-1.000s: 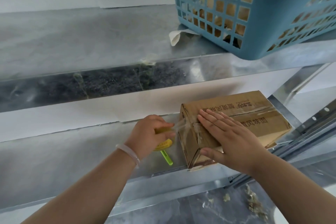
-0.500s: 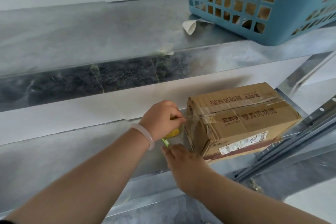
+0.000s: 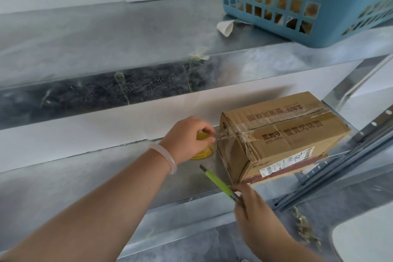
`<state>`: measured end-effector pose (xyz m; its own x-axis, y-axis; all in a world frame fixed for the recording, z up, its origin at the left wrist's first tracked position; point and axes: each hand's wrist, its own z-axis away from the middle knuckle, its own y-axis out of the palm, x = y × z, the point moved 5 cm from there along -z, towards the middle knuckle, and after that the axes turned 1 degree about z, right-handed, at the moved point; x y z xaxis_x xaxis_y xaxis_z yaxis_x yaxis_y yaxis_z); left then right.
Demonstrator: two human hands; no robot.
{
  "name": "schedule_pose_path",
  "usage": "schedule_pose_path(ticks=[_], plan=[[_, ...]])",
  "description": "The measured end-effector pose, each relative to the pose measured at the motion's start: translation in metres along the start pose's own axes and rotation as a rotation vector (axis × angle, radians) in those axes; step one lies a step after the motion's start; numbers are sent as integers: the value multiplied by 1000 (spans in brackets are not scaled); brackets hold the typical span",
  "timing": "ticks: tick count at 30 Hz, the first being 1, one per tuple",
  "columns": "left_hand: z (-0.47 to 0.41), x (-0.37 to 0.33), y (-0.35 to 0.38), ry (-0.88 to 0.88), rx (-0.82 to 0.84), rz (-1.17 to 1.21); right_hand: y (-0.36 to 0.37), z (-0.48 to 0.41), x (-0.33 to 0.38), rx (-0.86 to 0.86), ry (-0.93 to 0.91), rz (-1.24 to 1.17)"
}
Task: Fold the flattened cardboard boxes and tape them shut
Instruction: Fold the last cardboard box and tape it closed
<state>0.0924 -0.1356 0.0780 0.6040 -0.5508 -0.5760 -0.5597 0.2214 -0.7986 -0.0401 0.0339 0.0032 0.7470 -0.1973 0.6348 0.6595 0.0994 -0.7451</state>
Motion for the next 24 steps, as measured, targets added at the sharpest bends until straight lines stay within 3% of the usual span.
schedule_pose_path(ticks=[5,8,11,19,24], plan=[[7,3,7,-34,-64,4,-55,45,16,-317,-186,-20],[11,4,9,-79,-103,14,-70,38,34,-380,-265,119],[16,0,10,-86,-153,13,-69,22,48,-334,-283,252],[25,-10,14,-177,-208,40,-54,-6,49,-211,-124,437],[28,-9,14,-214,-219,50,-54,-6,32,-171,-53,308]])
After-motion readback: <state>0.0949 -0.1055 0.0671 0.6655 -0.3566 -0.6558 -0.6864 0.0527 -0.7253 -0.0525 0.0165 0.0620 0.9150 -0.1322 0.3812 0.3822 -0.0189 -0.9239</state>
